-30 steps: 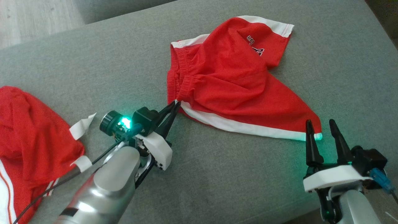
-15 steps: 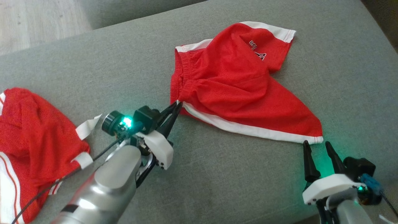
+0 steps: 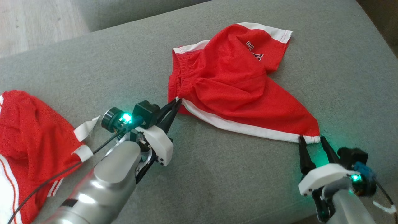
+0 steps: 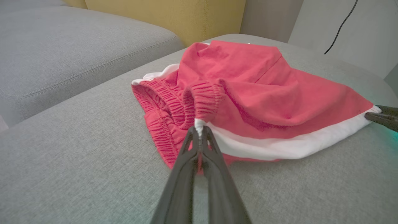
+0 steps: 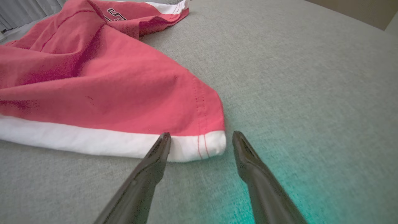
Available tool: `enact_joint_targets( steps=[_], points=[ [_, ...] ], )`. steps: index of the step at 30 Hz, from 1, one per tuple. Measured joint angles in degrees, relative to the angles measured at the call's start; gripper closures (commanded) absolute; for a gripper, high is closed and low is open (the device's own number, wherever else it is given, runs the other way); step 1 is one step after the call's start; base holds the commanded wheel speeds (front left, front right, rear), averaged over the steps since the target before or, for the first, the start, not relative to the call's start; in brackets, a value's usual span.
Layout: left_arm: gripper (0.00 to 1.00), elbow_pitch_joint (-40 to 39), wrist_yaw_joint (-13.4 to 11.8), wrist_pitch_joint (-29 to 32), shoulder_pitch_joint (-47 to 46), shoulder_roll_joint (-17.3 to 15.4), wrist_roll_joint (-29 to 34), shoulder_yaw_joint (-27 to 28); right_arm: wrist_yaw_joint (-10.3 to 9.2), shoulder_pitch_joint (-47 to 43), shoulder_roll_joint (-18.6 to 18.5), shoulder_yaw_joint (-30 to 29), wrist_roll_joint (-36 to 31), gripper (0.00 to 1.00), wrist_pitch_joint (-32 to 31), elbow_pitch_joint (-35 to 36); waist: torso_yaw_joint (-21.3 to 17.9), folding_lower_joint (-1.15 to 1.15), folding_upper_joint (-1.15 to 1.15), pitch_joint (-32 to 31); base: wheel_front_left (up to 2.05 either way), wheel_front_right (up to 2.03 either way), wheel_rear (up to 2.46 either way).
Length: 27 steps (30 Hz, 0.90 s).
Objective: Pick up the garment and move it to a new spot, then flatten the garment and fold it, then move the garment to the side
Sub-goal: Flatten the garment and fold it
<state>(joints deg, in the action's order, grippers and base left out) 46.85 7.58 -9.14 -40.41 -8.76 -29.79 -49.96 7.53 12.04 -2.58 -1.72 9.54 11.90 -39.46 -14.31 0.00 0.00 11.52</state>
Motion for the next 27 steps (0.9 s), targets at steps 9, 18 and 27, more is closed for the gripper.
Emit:
enact_joint_targets(
  steps=[9, 18, 27],
  points=[
    [1.0, 1.3, 0.0, -0.5, -0.6, 0.1, -0.8, -1.0, 0.0, 2.4, 0.0, 0.3, -0.1, 0.36, -0.1, -2.9, 0.4, 0.0, 0.0, -0.2, 0.0, 0.0, 0.0],
    [1.0, 3.2, 0.0, -1.8, -0.6, 0.5, -2.1, -1.7, 0.0, 2.3, 0.0, 0.4, -2.0, 1.0, -0.4, -3.2, 0.5, 0.0, 0.0, -2.5, 0.0, 0.0, 0.0],
    [1.0, 3.2, -0.1, -3.6, -0.8, 0.5, -2.5, -1.2, 0.0, 2.3, 0.0, 0.7, -2.8, 1.0, -0.9, 5.6, 1.6, 0.0, 0.0, -4.1, 0.0, 0.0, 0.0]
  ],
)
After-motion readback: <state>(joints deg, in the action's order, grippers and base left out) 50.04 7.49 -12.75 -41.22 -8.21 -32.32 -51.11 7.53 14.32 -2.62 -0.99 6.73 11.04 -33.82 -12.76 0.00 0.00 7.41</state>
